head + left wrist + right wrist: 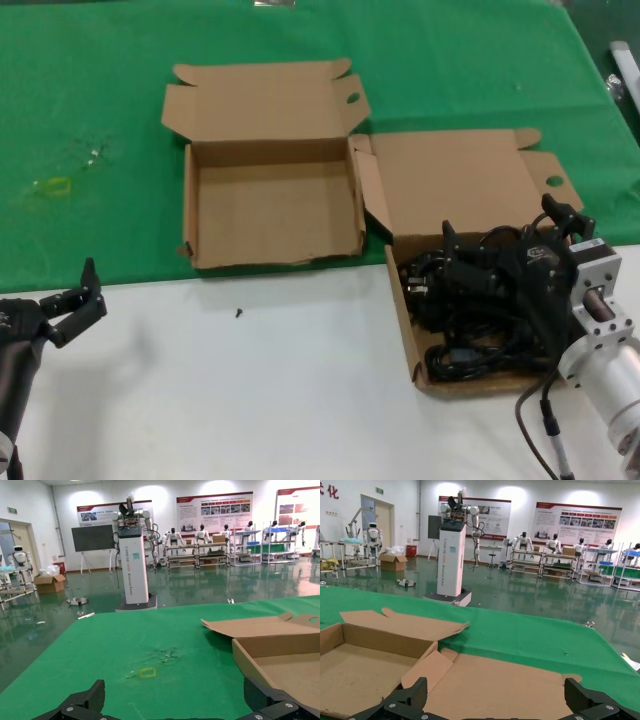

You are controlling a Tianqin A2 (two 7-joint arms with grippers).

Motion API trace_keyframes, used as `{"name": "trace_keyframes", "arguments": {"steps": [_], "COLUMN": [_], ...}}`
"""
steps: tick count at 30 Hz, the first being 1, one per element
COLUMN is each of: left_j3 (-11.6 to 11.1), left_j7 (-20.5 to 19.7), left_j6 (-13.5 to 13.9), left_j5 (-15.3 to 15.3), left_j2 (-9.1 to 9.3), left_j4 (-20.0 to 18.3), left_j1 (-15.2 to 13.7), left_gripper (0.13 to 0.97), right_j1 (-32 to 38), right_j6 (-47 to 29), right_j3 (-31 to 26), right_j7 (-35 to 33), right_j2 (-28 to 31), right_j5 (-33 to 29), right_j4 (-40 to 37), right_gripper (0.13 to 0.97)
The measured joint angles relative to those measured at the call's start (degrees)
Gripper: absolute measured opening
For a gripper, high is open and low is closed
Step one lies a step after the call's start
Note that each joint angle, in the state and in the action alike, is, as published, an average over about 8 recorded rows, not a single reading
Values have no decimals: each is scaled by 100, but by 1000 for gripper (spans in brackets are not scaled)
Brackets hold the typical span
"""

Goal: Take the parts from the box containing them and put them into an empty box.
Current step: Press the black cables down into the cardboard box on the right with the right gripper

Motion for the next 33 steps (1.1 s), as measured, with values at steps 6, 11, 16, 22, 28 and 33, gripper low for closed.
{"name": "trace_keyframes", "arguments": {"steps": [6, 11, 16, 22, 28, 33], "left_j3": [0, 0, 0, 0, 0, 0], "left_j7": [0, 0, 0, 0, 0, 0], "left_j6": [0, 0, 0, 0, 0, 0], "left_j5": [0, 0, 0, 0, 0, 0], "left_j2": [0, 0, 0, 0, 0, 0], "left_j4": [0, 0, 0, 0, 0, 0], "left_j1": [0, 0, 0, 0, 0, 0], "left_gripper": [966, 962, 954, 911, 871, 813], "right_j1": [0, 0, 0, 0, -4, -36], "right_j6": [0, 0, 0, -2, 2, -48], "right_j3": [0, 0, 0, -5, -65, -104], "right_j7": [0, 0, 0, 2, 29, 49], "right_j2": [0, 0, 0, 2, 44, 138], "right_j5": [0, 0, 0, 2, 18, 27], "right_j4": [0, 0, 0, 2, 44, 93], "right_gripper": [966, 966, 966, 966, 966, 966]}}
